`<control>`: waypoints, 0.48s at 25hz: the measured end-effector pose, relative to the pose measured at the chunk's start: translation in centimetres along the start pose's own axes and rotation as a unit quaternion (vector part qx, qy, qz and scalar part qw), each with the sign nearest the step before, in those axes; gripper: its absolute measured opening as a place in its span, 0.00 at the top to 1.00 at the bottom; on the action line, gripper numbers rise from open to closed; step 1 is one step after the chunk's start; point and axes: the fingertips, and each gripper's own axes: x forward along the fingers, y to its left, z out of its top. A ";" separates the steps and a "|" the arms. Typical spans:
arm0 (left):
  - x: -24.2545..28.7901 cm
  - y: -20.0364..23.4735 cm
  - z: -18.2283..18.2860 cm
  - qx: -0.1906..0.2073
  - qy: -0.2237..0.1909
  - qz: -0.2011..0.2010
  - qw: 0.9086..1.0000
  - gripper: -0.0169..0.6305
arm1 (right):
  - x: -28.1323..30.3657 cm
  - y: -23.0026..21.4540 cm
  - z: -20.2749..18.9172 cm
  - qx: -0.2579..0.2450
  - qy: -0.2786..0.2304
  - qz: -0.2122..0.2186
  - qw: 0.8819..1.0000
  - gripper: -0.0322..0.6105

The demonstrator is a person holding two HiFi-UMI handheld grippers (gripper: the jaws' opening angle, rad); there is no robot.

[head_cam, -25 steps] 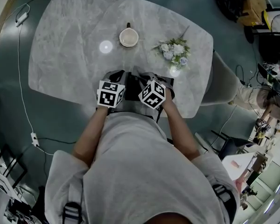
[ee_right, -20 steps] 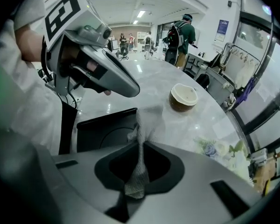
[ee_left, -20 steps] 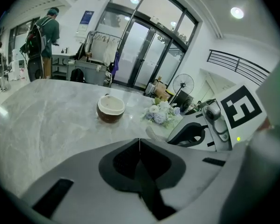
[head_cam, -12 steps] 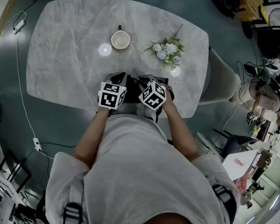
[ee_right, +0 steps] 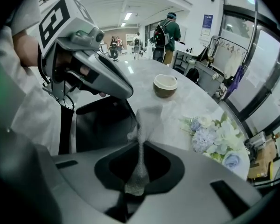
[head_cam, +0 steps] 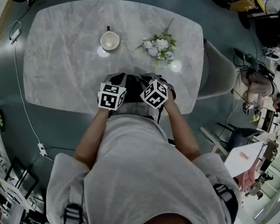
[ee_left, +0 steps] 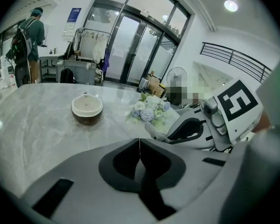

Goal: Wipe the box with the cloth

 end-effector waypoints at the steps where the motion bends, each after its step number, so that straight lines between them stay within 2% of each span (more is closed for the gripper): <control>1: 0.2 -0.4 0.1 0.002 0.001 -0.002 1.000 0.94 | -0.2 -0.2 -0.5 -0.001 0.002 -0.003 1.000 0.87; 6: 1.4 -2.1 0.3 0.015 0.008 -0.010 1.000 0.94 | -0.8 -1.4 -2.7 0.015 0.006 -0.013 1.000 0.87; 12: 2.9 -3.8 0.2 0.024 0.017 -0.014 0.999 0.94 | -1.2 -1.8 -3.7 0.019 -0.002 -0.014 1.000 0.87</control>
